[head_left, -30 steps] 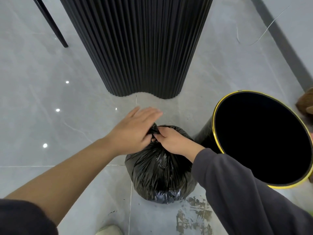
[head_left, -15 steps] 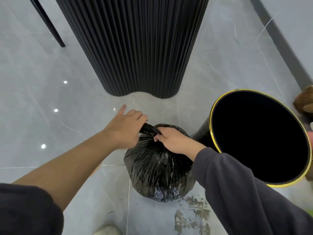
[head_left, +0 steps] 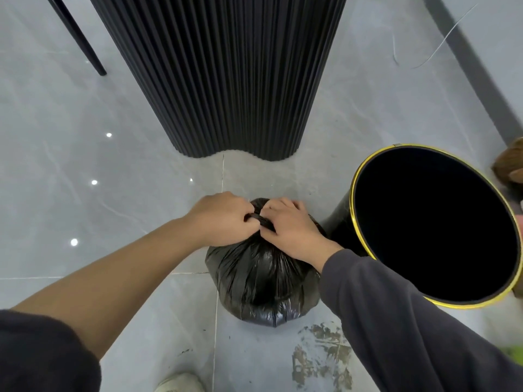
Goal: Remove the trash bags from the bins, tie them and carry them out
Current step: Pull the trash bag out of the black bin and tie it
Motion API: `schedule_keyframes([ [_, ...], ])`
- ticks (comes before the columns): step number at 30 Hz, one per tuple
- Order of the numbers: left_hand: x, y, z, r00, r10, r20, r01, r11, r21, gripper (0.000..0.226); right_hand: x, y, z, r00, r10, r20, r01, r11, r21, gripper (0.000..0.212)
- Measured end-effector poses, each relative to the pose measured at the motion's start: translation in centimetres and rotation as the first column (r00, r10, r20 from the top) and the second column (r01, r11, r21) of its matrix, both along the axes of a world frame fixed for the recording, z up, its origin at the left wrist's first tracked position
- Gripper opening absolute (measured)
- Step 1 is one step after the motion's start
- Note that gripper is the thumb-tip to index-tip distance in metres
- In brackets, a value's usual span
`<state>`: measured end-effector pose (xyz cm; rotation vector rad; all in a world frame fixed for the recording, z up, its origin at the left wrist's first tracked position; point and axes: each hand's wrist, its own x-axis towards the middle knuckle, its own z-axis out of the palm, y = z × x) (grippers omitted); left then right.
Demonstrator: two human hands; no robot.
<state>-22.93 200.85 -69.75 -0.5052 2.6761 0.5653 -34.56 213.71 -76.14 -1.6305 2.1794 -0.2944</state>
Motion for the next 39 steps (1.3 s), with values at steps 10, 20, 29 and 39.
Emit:
schedule_keyframes([
  [10,-0.8,-1.7,2.7,0.994,0.109,0.026,-0.110,0.993,0.040,0.038,2.4,-0.5,2.3,0.935,-0.193,-0.296,0.162,0.979,-0.125,0.048],
  [20,-0.8,-1.5,4.1,0.979,0.198,-0.052,-0.197,0.980,0.032,0.041,1.7,-1.1,4.2,0.967,-0.255,0.009,0.253,0.957,-0.141,0.054],
  [29,-0.4,-1.8,4.6,0.969,0.236,-0.069,-0.234,0.972,0.032,0.042,0.7,-1.0,3.6,0.977,-0.205,-0.055,0.185,0.948,-0.260,0.036],
  [39,-1.3,-0.4,4.7,0.966,0.237,-0.106,-0.233,0.971,0.048,0.040,0.2,-0.3,3.5,0.979,-0.199,0.054,0.206,0.936,-0.287,0.040],
])
